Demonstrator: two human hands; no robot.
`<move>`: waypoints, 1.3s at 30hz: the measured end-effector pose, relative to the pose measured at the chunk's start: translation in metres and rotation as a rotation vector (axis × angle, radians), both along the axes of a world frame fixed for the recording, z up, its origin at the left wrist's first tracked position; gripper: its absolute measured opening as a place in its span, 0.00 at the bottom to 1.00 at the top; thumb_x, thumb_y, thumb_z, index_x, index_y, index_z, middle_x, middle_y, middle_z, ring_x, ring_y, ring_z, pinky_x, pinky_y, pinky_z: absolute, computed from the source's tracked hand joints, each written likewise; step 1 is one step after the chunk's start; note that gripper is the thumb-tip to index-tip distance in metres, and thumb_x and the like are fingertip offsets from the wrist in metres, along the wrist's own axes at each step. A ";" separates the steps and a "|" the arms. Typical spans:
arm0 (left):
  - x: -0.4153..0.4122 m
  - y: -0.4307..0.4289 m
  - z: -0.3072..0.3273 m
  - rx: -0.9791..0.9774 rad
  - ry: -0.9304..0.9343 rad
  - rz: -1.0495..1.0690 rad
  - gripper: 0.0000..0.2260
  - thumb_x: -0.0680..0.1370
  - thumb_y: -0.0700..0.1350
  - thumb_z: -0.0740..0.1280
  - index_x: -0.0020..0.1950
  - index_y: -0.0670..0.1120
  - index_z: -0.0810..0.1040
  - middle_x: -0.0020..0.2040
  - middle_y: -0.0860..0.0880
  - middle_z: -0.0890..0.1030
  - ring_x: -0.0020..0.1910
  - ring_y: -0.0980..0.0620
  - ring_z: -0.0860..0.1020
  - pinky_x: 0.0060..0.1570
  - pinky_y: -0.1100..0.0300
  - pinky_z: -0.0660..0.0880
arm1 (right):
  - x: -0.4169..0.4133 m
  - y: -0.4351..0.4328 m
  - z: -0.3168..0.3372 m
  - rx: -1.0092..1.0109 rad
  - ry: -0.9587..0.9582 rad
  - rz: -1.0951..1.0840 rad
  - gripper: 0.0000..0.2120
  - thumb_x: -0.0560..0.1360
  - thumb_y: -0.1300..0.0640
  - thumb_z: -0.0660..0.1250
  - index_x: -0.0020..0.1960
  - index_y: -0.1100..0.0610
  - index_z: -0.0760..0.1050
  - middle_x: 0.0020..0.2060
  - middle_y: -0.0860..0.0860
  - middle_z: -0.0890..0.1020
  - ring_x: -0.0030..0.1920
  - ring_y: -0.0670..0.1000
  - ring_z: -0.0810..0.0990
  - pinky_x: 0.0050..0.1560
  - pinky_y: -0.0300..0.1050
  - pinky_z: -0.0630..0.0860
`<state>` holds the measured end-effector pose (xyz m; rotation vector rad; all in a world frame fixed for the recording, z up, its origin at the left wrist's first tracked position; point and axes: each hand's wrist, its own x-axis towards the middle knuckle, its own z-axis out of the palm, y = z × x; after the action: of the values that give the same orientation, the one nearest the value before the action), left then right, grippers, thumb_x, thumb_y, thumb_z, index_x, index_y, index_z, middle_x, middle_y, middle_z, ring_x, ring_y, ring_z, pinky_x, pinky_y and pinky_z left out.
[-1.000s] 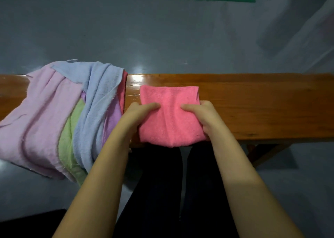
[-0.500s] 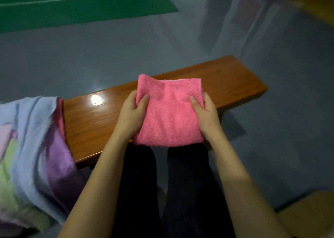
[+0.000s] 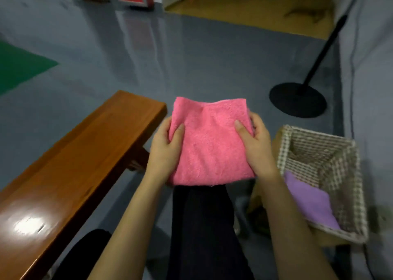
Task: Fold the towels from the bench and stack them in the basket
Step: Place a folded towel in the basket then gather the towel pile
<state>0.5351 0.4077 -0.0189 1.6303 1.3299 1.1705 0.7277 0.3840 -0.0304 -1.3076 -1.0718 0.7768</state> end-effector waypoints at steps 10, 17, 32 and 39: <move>0.181 -0.006 -0.061 0.039 0.397 -0.371 0.11 0.82 0.52 0.55 0.43 0.50 0.60 0.32 0.49 0.73 0.34 0.40 0.74 0.33 0.52 0.65 | 0.158 -0.080 -0.063 -0.269 -0.148 -0.464 0.19 0.79 0.47 0.62 0.67 0.52 0.69 0.57 0.44 0.76 0.57 0.44 0.74 0.61 0.43 0.69; 0.270 -0.025 -0.122 -0.084 0.395 -0.476 0.10 0.81 0.55 0.53 0.45 0.50 0.61 0.37 0.42 0.77 0.38 0.38 0.77 0.38 0.47 0.73 | 0.228 -0.117 -0.119 -0.414 -0.155 -0.622 0.20 0.79 0.43 0.60 0.67 0.49 0.68 0.59 0.44 0.76 0.57 0.46 0.75 0.59 0.44 0.70; 0.330 -0.015 -0.206 -0.198 0.613 -0.517 0.14 0.80 0.55 0.59 0.51 0.43 0.68 0.39 0.45 0.76 0.39 0.42 0.76 0.37 0.54 0.67 | 0.279 -0.116 -0.200 -0.694 -0.137 -0.581 0.17 0.81 0.47 0.56 0.68 0.51 0.66 0.54 0.44 0.72 0.52 0.46 0.73 0.53 0.42 0.66; 0.336 -0.018 -0.227 -0.154 0.768 -0.584 0.17 0.80 0.54 0.58 0.56 0.40 0.71 0.44 0.40 0.79 0.40 0.42 0.76 0.37 0.55 0.66 | 0.287 -0.120 -0.232 -0.785 -0.187 -0.524 0.14 0.82 0.49 0.55 0.64 0.54 0.67 0.49 0.48 0.76 0.48 0.49 0.76 0.48 0.43 0.71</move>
<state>0.8714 0.3892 -0.2461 2.2386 1.1780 0.0765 1.0145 0.2636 -0.2620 -2.2467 -0.5028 0.6959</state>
